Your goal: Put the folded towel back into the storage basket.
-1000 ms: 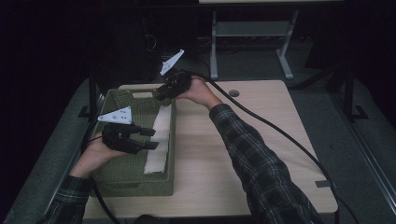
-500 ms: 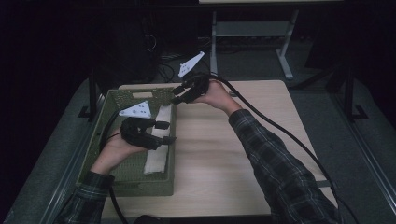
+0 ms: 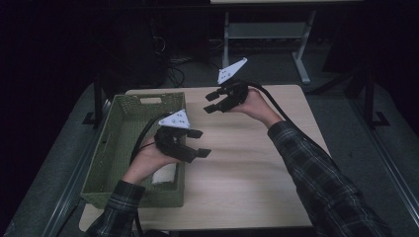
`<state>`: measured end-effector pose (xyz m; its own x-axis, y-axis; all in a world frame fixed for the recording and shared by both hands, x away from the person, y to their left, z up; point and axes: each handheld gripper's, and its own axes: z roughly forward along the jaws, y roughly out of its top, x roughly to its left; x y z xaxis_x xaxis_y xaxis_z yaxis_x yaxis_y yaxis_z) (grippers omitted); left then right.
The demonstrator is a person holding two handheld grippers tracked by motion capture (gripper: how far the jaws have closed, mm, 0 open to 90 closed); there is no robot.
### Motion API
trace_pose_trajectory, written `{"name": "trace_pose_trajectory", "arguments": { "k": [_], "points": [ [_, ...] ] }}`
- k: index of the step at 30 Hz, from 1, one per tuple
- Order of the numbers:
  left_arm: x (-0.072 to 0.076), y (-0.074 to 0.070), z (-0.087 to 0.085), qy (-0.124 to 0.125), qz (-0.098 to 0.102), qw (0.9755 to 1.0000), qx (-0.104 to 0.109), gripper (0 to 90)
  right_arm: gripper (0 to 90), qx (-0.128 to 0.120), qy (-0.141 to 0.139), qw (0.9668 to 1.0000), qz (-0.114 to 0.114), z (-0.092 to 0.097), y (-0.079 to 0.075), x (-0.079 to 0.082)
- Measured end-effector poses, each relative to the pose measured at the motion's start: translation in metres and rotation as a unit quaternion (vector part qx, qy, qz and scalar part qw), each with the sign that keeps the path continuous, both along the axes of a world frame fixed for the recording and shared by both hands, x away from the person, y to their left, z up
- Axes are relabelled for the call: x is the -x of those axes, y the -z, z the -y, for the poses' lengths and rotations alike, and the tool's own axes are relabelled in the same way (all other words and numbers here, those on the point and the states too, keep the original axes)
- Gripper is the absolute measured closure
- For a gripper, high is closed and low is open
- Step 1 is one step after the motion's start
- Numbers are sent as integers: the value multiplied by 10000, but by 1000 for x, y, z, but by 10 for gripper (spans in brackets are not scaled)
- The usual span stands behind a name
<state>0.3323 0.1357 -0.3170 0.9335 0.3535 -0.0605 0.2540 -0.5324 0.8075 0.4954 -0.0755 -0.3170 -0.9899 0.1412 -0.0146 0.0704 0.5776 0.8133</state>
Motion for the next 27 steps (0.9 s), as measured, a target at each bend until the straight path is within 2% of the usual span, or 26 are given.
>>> {"name": "trace_pose_trajectory", "arguments": {
  "k": [5, 12, 16, 17, 19, 27],
  "points": [
    [1, 7, 22, 35, -14, 10000, 28, 261, 424, 107, 80, 9999, 50, 23, 6, 6],
    [4, 16, 48, 139, 52, 9999, -42, 235, 407, 55, 241, 9997, 11, 48, 17, 10],
    [6, 23, 61, 169, 96, 9997, -123, 208, 395, 29, 363, 9993, -111, 60, 26, 13],
    [7, 25, 65, 188, 93, 9997, -107, 207, 391, 30, 356, 9993, -69, 63, 29, 13],
    [8, 30, 72, 205, 117, 9996, -122, 204, 384, 38, 420, 9990, -178, 68, 34, 15],
    [15, 49, 94, 249, 199, 9994, -114, 197, 342, 27, 584, 9981, -185, 85, 53, 22]
  ]
}}
